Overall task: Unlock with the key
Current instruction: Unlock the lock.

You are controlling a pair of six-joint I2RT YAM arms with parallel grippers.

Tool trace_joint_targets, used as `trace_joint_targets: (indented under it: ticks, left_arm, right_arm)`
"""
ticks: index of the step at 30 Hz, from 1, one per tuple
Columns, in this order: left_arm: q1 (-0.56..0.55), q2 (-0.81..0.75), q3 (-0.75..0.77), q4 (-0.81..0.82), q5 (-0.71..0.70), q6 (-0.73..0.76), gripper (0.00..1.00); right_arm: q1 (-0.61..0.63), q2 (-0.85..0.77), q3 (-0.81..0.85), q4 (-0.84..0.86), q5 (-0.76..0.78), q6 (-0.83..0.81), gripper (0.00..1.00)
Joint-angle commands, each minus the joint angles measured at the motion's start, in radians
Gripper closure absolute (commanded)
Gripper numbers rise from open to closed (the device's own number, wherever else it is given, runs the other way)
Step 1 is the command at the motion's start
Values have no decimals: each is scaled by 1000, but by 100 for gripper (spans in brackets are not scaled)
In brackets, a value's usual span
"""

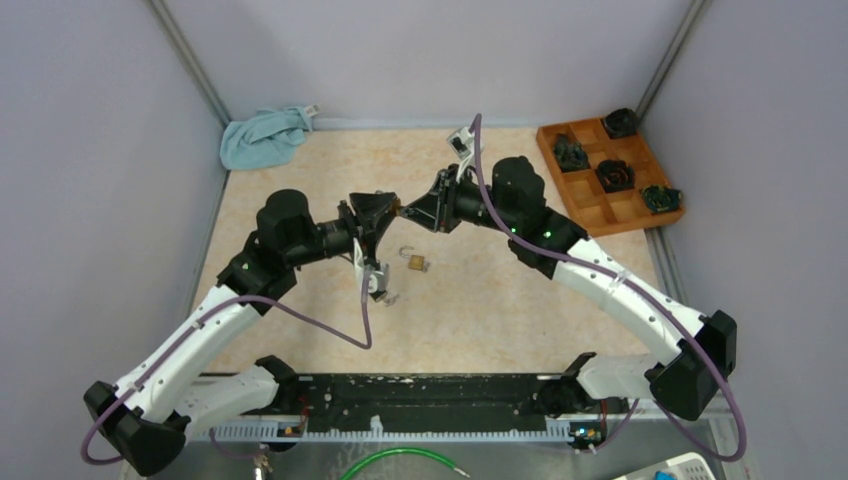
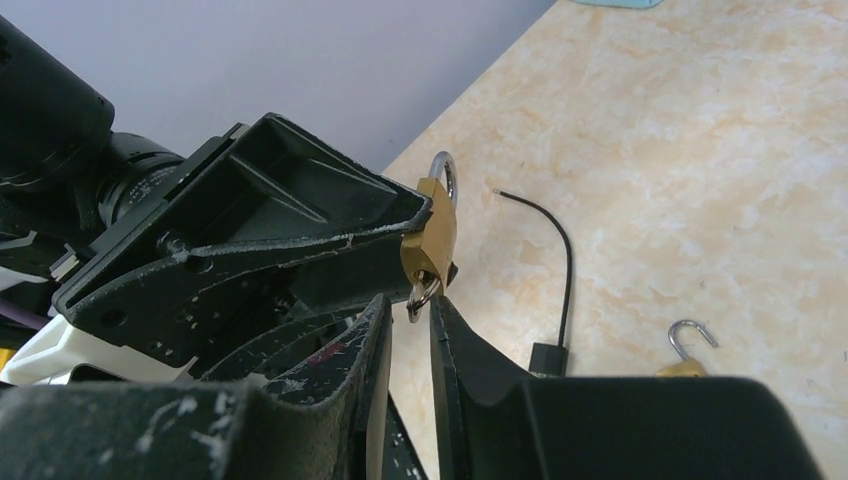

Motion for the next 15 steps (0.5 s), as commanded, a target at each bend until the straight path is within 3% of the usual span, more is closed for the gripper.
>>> trace_joint_targets:
  ticks: [1, 8, 12, 15]
  left_arm:
    - [-5, -26, -10, 36, 22, 31, 100]
    - [-5, -29, -12, 38, 22, 33, 100]
    - [-5, -28, -12, 43, 17, 36, 100]
    - [-5, -28, -12, 47, 16, 37, 100]
  right_arm:
    - [-3, -7, 73, 61, -16, 13, 79]
    - [-3, 5, 76, 43, 6, -4, 76]
    - [-3, 15, 78, 54, -13, 6, 85]
    - [-3, 19, 74, 46, -17, 10, 85]
